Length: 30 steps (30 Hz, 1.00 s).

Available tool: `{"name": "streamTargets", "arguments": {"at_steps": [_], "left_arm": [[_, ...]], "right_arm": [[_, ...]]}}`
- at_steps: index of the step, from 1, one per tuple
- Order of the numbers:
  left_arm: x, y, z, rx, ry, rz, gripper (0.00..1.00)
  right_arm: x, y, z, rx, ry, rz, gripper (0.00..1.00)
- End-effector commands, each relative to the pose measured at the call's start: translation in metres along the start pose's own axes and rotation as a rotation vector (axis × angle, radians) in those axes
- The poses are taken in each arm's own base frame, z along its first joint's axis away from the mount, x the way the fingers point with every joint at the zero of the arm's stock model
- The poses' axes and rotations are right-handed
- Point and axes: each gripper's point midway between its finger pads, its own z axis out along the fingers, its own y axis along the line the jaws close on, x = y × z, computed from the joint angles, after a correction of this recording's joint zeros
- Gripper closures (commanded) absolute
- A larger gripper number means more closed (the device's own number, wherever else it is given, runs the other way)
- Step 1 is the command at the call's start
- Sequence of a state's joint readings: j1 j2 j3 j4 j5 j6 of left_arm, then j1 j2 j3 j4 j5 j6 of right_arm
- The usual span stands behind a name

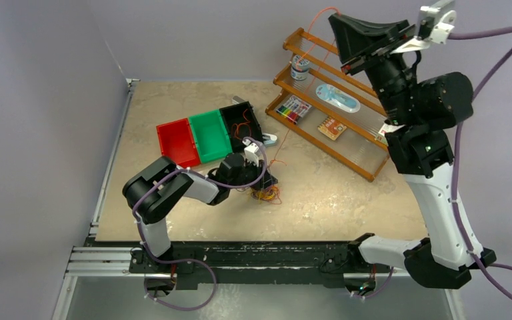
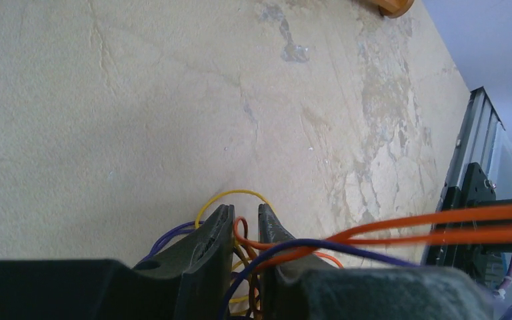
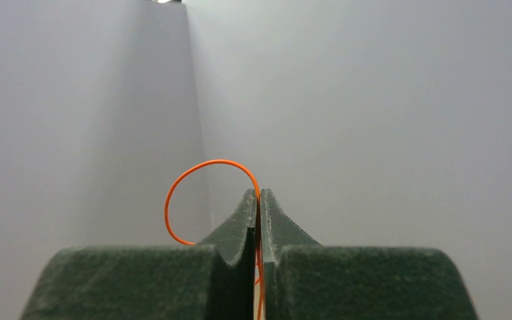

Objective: Untangle the cables

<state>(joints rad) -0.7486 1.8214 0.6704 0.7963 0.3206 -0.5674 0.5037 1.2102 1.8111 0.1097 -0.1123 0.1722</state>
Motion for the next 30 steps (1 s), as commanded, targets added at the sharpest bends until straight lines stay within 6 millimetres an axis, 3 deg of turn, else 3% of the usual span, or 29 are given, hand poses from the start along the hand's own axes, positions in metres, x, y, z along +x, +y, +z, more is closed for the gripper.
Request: {"name": "streamTargets", "arguments": {"at_steps": [1,10,16,20,24,30], "left_arm": [[0.008,0.003,-0.003,-0.015,0.002,-0.014,0.81],[0.017,0.011,-0.005,-0.052,0.026,-0.008,0.84],[0.023,0.018,-0.004,-0.081,0.042,-0.023,1.0],[0.025,0.02,-0.003,-0.088,0.045,-0.03,1.0],[0.017,0.016,-0.004,-0.084,0.024,-0.038,1.0],[-0.024,-0.01,-0.019,-0.055,-0.066,-0.03,0.74]], "right_arm": [[-0.089,-0.003,-0.016,0.067,-0.231,-0.09,1.0],[-0.136,-0.009,-0.022,0.127,-0.336,-0.169,1.0],[-0.164,-0.008,-0.028,0.145,-0.409,-0.203,1.0],[-0.158,-0.006,-0.022,0.125,-0.397,-0.206,1.0],[-0.139,-0.007,-0.012,0.11,-0.346,-0.202,1.0],[-0.114,-0.011,-0.006,0.109,-0.283,-0.194,1.0]]}}
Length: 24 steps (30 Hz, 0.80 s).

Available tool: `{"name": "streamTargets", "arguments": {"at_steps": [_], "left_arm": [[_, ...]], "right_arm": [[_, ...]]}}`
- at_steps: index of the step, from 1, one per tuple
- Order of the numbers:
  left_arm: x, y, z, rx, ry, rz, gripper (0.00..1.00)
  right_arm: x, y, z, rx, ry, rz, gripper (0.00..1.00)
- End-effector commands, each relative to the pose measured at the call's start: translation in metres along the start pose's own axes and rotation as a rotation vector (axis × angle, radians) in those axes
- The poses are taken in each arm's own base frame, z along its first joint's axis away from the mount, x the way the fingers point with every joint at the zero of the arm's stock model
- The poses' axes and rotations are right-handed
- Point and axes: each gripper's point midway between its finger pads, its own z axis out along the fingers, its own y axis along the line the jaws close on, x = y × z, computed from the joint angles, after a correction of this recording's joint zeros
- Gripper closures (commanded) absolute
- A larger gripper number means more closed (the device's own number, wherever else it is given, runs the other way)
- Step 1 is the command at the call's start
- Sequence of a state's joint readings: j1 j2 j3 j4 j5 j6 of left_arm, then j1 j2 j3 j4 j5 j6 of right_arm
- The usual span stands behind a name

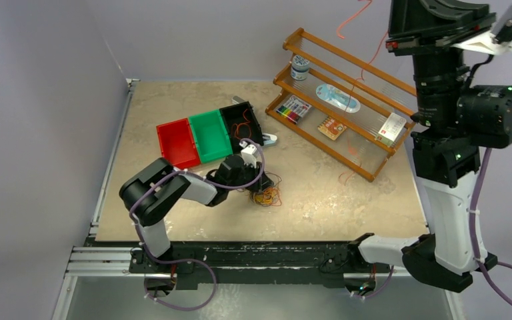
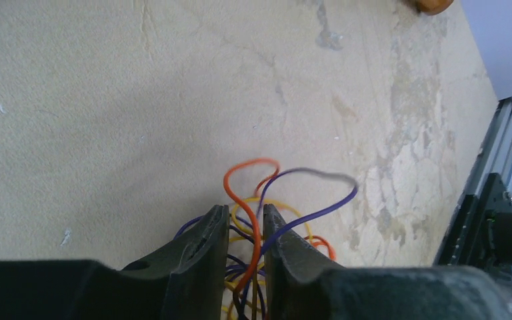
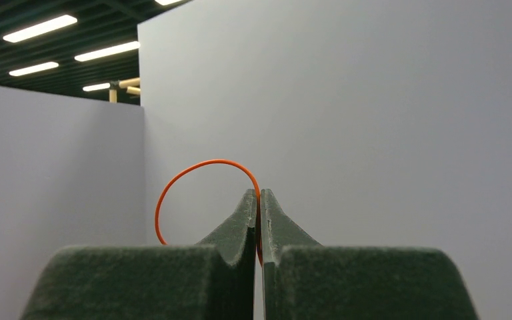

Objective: Untangle the cables

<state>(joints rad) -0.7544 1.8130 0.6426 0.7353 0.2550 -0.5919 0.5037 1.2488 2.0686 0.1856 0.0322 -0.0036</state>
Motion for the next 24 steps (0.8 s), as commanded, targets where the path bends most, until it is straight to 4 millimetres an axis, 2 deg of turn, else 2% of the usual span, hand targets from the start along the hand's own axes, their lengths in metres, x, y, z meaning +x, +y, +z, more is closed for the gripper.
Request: {"name": "streamTargets", "arguments": {"at_steps": [1,6,10,12,17,21,24], "left_arm": [[-0.048,-0.032,-0.022,0.04,-0.119,0.016,0.71],[-0.093,-0.06,-0.058,0.048,-0.22,0.066,0.59],[-0.124,-0.074,-0.089,0.015,-0.298,0.107,0.56],[-0.135,-0.074,-0.104,-0.02,-0.339,0.11,0.56],[-0.158,-0.064,-0.139,-0.123,-0.461,0.084,0.56],[-0.17,-0.038,-0.163,-0.256,-0.535,0.018,0.56],[-0.172,-0.014,-0.178,-0.353,-0.571,-0.045,0.56]], "right_arm": [[0.017,0.002,0.0,-0.011,0.03,-0.005,1.0],[0.039,0.007,-0.002,-0.032,0.074,0.022,1.0],[0.062,0.017,0.0,-0.073,0.111,0.071,1.0],[0.076,0.02,0.003,-0.084,0.131,0.095,1.0],[0.119,0.035,0.014,-0.145,0.185,0.148,1.0],[0.161,0.049,0.024,-0.211,0.237,0.191,1.0],[0.188,0.058,0.033,-0.255,0.255,0.206,1.0]]}}
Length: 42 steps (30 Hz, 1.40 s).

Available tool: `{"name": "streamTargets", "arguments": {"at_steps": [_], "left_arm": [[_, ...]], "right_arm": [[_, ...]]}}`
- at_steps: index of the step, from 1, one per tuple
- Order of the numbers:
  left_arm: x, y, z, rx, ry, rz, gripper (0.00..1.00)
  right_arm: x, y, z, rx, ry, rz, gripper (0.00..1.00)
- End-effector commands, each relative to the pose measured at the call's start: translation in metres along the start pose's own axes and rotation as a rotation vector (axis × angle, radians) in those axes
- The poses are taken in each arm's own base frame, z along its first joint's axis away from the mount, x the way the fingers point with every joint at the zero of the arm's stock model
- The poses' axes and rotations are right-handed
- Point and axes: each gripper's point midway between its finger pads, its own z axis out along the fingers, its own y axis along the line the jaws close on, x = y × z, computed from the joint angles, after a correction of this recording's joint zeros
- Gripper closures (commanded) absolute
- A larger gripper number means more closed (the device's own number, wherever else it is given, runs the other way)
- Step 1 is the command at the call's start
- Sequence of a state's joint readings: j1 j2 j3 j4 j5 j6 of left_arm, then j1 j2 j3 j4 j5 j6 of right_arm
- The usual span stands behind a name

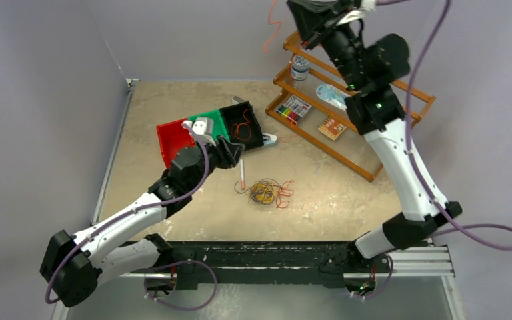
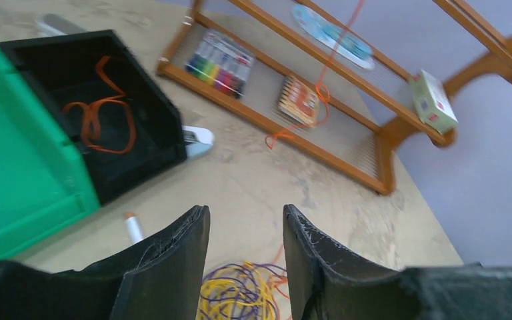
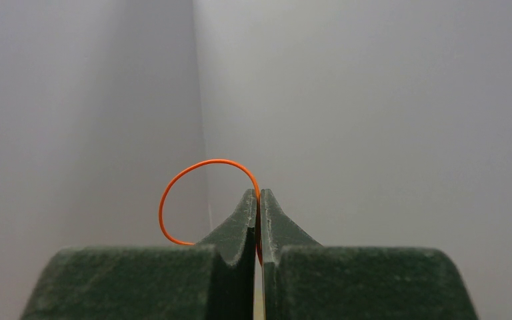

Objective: Untangle the cables

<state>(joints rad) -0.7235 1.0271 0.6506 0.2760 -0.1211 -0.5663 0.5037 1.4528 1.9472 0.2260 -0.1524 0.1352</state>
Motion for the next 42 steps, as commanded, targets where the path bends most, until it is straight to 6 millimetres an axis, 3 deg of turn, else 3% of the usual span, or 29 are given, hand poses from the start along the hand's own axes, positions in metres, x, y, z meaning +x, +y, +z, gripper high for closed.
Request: {"name": "streamTargets", "arguments": {"at_steps": [1,4,10,15,22,33,42], "left_arm": [[-0.017,0.05,-0.012,-0.226,-0.072,-0.056,0.57],[-0.013,0.068,-0.017,-0.281,-0.057,-0.077,0.59],[-0.006,0.084,-0.021,-0.341,-0.034,-0.07,0.6],[-0.002,0.087,-0.019,-0.351,-0.021,-0.063,0.6],[0.005,0.094,-0.017,-0.377,0.001,-0.052,0.61],[0.013,0.105,-0.019,-0.425,0.021,-0.04,0.62],[0.021,0.111,-0.017,-0.446,0.046,-0.041,0.63]], "right_arm": [[0.013,0.013,0.024,-0.102,-0.029,0.036,1.0],[0.032,0.01,0.038,-0.11,-0.021,0.038,1.0],[0.061,0.005,0.064,-0.124,-0.014,0.045,1.0],[0.08,0.004,0.082,-0.144,-0.027,0.058,1.0],[0.123,-0.004,0.102,-0.145,-0.007,0.052,1.0],[0.202,-0.02,0.102,-0.117,0.117,0.035,1.0],[0.259,-0.017,0.084,-0.146,0.237,0.073,1.0]]}}
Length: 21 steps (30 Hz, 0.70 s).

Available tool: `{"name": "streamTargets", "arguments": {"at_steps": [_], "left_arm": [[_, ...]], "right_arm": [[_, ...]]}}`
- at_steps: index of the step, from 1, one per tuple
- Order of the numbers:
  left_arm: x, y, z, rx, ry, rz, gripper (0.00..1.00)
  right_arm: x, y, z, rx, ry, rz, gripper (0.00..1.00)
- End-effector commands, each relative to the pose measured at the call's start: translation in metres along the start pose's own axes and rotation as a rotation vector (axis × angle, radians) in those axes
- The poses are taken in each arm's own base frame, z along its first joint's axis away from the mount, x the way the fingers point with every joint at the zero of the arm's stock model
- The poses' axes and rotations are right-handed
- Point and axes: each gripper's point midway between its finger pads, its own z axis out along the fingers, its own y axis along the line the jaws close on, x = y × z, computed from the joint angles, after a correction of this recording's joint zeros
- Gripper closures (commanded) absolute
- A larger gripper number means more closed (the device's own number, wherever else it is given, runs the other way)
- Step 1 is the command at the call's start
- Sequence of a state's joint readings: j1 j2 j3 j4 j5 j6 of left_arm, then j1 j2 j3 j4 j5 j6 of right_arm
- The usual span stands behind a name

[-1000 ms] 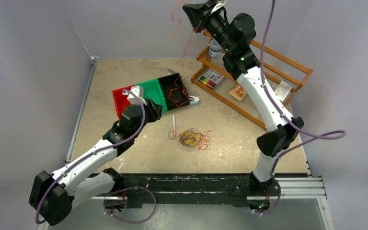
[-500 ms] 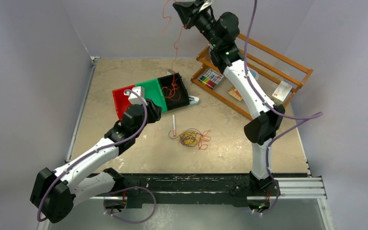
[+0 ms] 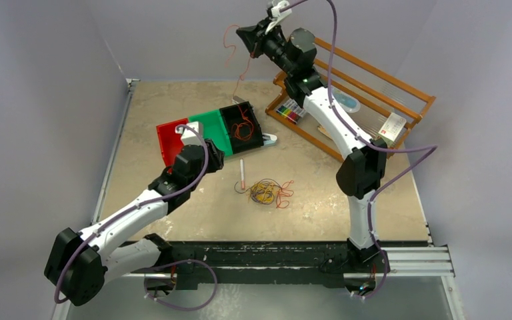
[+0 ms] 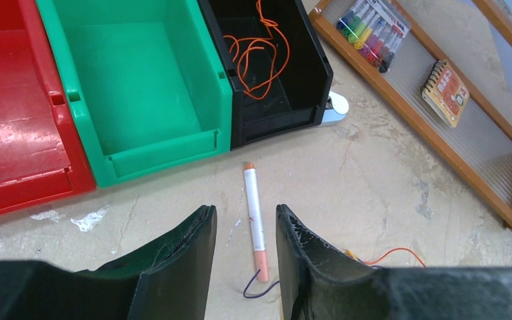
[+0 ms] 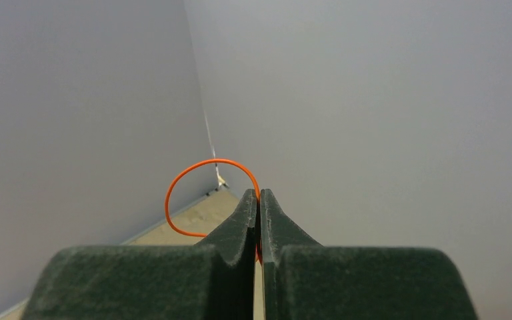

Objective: Untangle the cables

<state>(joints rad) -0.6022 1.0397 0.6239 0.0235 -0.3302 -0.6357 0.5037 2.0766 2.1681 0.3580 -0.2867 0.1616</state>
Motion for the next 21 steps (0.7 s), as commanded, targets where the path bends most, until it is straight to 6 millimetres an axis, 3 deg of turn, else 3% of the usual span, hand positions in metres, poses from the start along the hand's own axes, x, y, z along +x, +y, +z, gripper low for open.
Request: {"name": "streamTargets", "arguments": {"at_steps": [1,8,17,21], "left_arm": [[-0.006,0.003,0.003,-0.016,-0.026,-0.015,0.63],[-0.003,0.006,0.007,-0.031,-0.017,-0.011,0.64],[-0.015,0.014,0.004,-0.097,-0.029,0.022,0.64],[-0.022,0.018,0.002,-0.131,-0.045,0.026,0.64]], "right_arm": [[-0.013,0.012,-0.007,-0.055,-0.036,-0.014,1.0],[0.014,0.01,-0.029,0.0,0.048,0.078,1.0],[0.076,0.007,-0.065,0.077,0.219,0.189,1.0],[0.099,0.008,-0.072,0.083,0.283,0.223,1.0]]}}
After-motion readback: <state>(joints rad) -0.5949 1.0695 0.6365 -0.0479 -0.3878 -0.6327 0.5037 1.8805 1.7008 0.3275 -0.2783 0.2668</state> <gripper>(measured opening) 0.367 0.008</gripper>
